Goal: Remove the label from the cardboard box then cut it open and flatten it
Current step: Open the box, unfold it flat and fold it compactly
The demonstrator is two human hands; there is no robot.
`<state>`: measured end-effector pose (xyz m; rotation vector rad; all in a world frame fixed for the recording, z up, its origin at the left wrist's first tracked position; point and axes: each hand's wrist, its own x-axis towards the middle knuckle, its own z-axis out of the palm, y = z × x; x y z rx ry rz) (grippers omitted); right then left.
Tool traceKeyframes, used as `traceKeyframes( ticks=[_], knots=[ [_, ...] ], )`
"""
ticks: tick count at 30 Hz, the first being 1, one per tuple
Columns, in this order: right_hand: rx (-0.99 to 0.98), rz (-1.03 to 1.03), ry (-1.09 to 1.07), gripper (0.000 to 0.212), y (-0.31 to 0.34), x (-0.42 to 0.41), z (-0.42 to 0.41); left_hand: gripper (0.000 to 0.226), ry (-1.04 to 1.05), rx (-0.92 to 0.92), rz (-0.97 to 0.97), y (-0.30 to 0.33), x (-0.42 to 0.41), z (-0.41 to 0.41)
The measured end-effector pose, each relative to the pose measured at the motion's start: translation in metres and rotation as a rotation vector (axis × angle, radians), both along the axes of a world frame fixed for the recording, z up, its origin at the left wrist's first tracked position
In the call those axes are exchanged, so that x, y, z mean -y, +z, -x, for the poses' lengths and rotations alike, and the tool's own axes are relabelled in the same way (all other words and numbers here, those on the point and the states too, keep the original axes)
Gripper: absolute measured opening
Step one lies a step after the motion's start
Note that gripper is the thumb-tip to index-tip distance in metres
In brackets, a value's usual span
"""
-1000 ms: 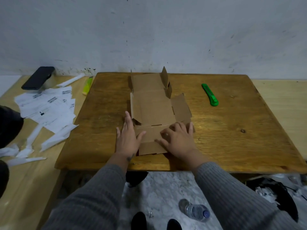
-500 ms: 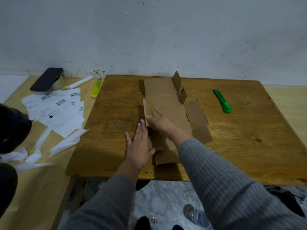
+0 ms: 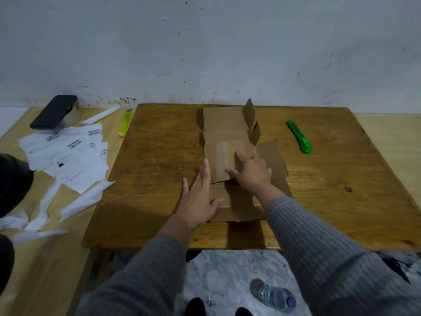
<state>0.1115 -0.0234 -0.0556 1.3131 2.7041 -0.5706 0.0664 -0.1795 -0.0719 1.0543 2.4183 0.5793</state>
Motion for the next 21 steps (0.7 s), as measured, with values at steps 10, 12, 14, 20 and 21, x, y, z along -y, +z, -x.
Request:
traceKeyframes(
  ticks=[10,12,14,20,21],
  knots=[
    [0.08,-0.102,0.143,0.062,-0.009,-0.016,-0.012,0.091,-0.107,-0.181,0.325,-0.013,-0.028,-0.017],
    [0.078,-0.112,0.168,0.058,-0.006,-0.02,-0.017,0.093,-0.111,-0.242,0.357,-0.016,-0.029,-0.019],
    [0.043,-0.153,0.156,0.059,-0.003,-0.028,-0.028,0.094,-0.117,-0.275,0.365,-0.018,-0.03,-0.019],
    [-0.06,-0.057,-0.101,0.066,0.001,-0.062,-0.081,0.092,-0.106,-0.308,0.355,-0.021,-0.03,-0.02],
    [-0.073,0.02,-0.112,0.067,0.0,-0.063,-0.087,0.092,-0.107,-0.307,0.353,-0.02,-0.03,-0.021]
  ],
)
